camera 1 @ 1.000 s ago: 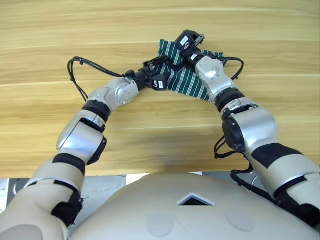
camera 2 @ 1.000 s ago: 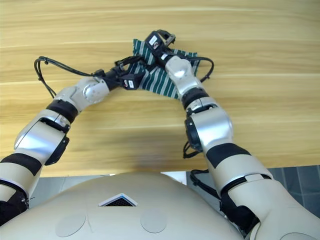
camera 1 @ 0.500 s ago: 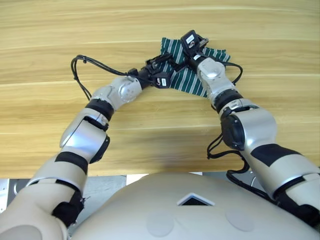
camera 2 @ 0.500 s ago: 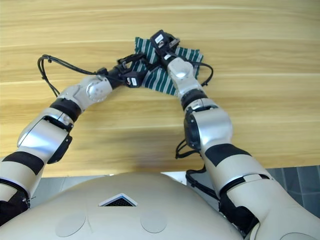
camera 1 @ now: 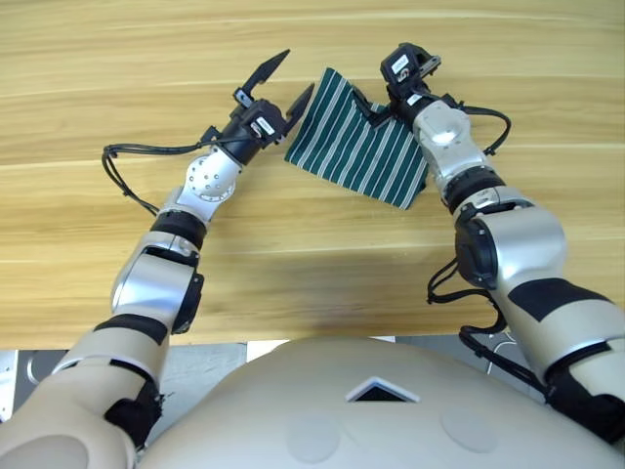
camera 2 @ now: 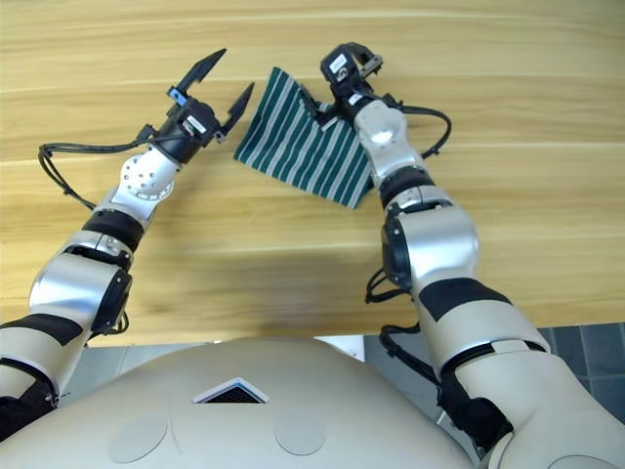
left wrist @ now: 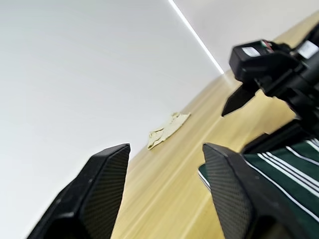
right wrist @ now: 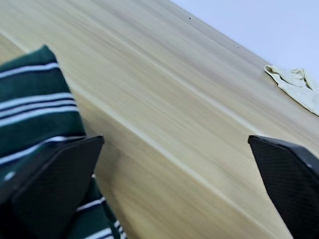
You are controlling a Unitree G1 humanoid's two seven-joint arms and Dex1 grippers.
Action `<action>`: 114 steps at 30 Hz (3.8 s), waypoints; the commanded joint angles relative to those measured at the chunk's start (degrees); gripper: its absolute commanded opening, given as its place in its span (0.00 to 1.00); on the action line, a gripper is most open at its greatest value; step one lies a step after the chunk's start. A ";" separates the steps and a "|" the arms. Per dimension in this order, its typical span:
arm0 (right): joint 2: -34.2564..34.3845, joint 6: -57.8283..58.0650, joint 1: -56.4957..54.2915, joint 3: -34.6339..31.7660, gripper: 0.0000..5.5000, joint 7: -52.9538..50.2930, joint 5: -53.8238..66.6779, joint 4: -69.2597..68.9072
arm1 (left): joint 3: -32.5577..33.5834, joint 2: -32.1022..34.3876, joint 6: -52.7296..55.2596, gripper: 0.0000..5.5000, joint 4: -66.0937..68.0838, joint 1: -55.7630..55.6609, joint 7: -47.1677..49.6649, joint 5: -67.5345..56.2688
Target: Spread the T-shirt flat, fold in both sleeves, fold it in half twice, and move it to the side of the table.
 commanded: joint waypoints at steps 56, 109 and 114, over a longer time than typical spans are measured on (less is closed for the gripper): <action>-8.98 -22.72 10.71 -12.21 0.97 15.75 25.38 -9.95 | 31.65 -6.57 24.17 0.49 15.04 -5.14 -11.79 -23.66; -5.23 5.46 6.62 -8.42 0.97 -26.37 2.75 1.64 | 41.96 -1.88 39.18 0.49 17.72 -7.01 -1.05 -21.62; -4.36 5.67 5.81 -7.81 0.97 -26.64 2.20 1.68 | 43.84 -0.74 40.12 0.49 17.72 -6.76 -1.44 -23.14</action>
